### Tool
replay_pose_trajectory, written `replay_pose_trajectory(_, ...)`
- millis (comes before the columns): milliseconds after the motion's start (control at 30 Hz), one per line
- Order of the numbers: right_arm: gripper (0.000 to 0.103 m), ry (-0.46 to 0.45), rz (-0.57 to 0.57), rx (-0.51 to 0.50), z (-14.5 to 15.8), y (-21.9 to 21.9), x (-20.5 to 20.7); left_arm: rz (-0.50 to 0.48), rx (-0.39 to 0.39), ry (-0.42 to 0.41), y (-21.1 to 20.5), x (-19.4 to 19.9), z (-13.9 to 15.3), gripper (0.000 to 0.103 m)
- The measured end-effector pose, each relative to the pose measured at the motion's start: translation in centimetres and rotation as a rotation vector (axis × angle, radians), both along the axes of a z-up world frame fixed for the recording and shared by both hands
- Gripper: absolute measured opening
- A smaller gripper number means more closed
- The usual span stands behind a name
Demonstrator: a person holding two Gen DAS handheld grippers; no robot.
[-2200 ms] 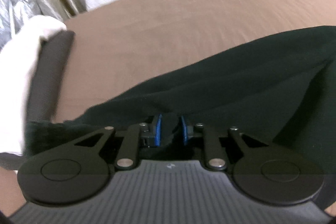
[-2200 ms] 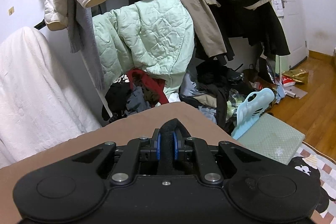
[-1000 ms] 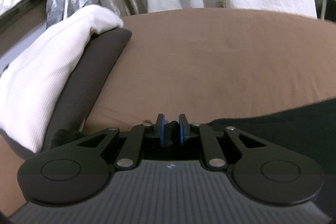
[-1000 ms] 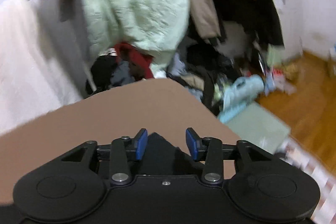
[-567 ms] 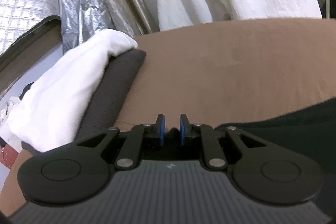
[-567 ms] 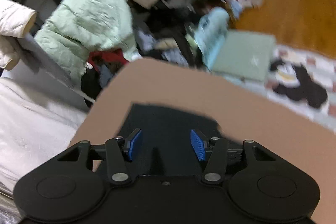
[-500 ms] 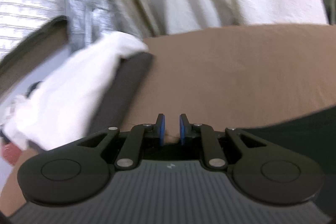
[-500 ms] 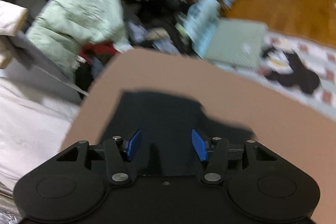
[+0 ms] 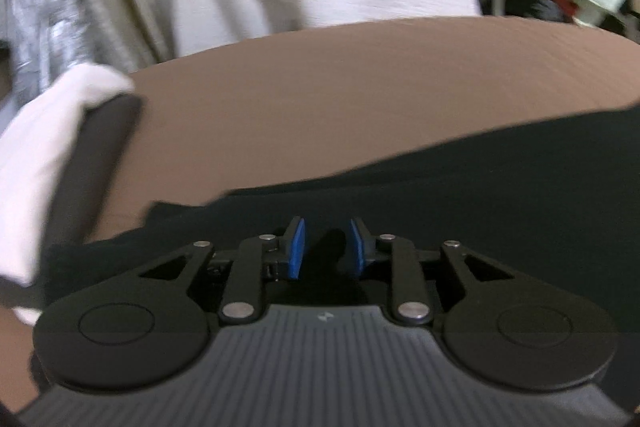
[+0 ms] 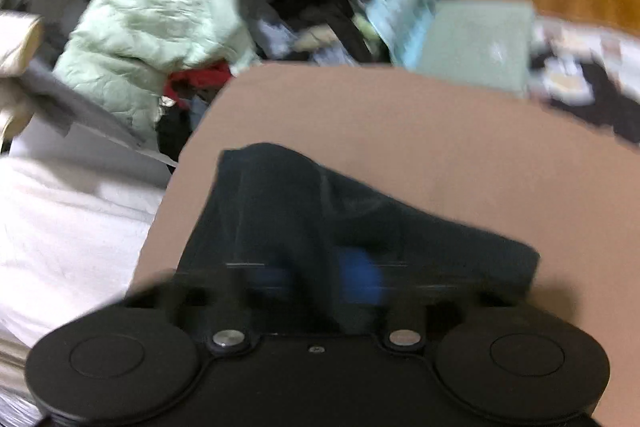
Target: Fold clothes
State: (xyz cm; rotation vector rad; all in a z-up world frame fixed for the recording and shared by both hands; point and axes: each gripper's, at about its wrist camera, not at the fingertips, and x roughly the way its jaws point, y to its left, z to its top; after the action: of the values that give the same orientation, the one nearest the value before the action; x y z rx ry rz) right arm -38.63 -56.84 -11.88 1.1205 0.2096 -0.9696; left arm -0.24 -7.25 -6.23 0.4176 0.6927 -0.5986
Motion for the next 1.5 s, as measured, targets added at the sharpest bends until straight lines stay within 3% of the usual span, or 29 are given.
replay_pose_trajectory(67, 0.002, 0.103, 0.014, -0.213, 4.1, 2.4, 0.2, -0.007, 0.009, 0.006, -0.2, 0.0, -0.3, 0.025)
replay_pose_trajectory(133, 0.000, 0.224, -0.015, -0.336, 7.3, 4.9, 0.6, -0.006, 0.016, 0.011, -0.2, -0.1, -0.5, 0.033)
replay_pose_trajectory(233, 0.000, 0.382, -0.120, -0.350, 8.1, 6.0, 0.7, 0.028, 0.039, 0.030, 0.3, 0.5, -1.4, 0.040)
replay_pose_trajectory(300, 0.005, 0.417, -0.133, -0.232, 6.7, 4.6, 0.4, 0.041, 0.041, 0.060, 0.3, 0.9, -1.9, 0.041)
replay_pose_trajectory(400, 0.012, 0.265, -0.147, -0.074, 4.8, 3.4, -1.5, 0.038, 0.044, 0.066, 0.1, 1.3, -2.4, 0.043)
replay_pose_trajectory(433, 0.031, 0.196, -0.157, -0.019, 4.3, 3.3, -2.2, 0.034, 0.054, 0.060, -0.1, 1.3, -2.5, 0.049)
replay_pose_trajectory(500, 0.056, 0.070, -0.179, 0.064, 3.5, 3.4, -3.0, 0.028, 0.079, 0.035, -0.5, 0.7, -2.6, 0.058)
replay_pose_trajectory(567, 0.057, -0.029, -0.181, 0.125, 2.3, 3.7, -3.5, 0.021, 0.099, 0.013, -0.7, 0.3, -2.6, 0.061)
replay_pose_trajectory(700, 0.063, -0.051, -0.149, 0.201, -0.4, 3.4, -2.4, 0.025, 0.087, 0.023, -0.8, -0.3, -2.3, 0.061)
replay_pose_trajectory(800, 0.064, 0.020, -0.072, 0.124, -1.3, 2.1, -0.6, -0.002, -0.045, 0.088, -0.4, -0.7, -1.0, 0.061)
replay_pose_trajectory(867, 0.057, 0.088, -0.006, 0.020, -1.1, 1.9, 1.0, -0.033, -0.116, 0.114, -0.8, -1.7, -0.2, 0.061)
replay_pose_trajectory(900, 0.019, 0.124, 0.028, -0.037, -0.9, 2.0, 1.9, -0.048, -0.138, 0.121, -1.2, -2.4, 0.2, 0.061)
replay_pose_trajectory(933, 0.009, 0.159, 0.062, -0.095, -0.7, 2.1, 2.8, -0.070, -0.144, 0.132, -1.8, -3.3, 0.4, 0.061)
replay_pose_trajectory(1000, 0.002, 0.248, 0.043, -0.259, 1.9, 3.6, 3.5, -0.118, -0.154, 0.156, -3.1, -5.1, 0.8, 0.061)
replay_pose_trajectory(1067, 0.002, 0.325, -0.016, -0.396, 4.8, 5.4, 3.5, -0.206, -0.145, 0.177, -4.6, -7.3, 0.9, 0.061)
replay_pose_trajectory(1133, 0.002, 0.352, -0.056, -0.366, 5.1, 5.6, 3.3, -0.277, -0.095, 0.192, -6.4, -9.5, 0.4, 0.064)
replay_pose_trajectory(1267, 0.003, 0.449, -0.043, -0.099, 1.2, 3.5, 2.8, -0.322, 0.026, 0.248, -9.2, -12.8, -3.3, 0.069)
replay_pose_trajectory(1333, 0.019, 0.431, -0.099, -0.054, 1.0, 3.3, 1.3, -0.331, 0.076, 0.211, -9.6, -13.9, -4.3, 0.071)
replay_pose_trajectory(1367, 0.021, 0.430, -0.138, -0.048, 1.2, 3.4, 0.5, -0.342, 0.085, 0.199, -9.6, -14.3, -4.4, 0.071)
replay_pose_trajectory(1467, 0.036, 0.456, -0.204, -0.010, 1.8, 4.0, -1.1, -0.343, 0.050, 0.241, -9.1, -14.2, -4.0, 0.076)
replay_pose_trajectory(1500, 0.046, 0.432, -0.218, 0.023, 1.9, 4.3, -1.7, -0.333, 0.024, 0.267, -8.9, -13.8, -3.9, 0.079)
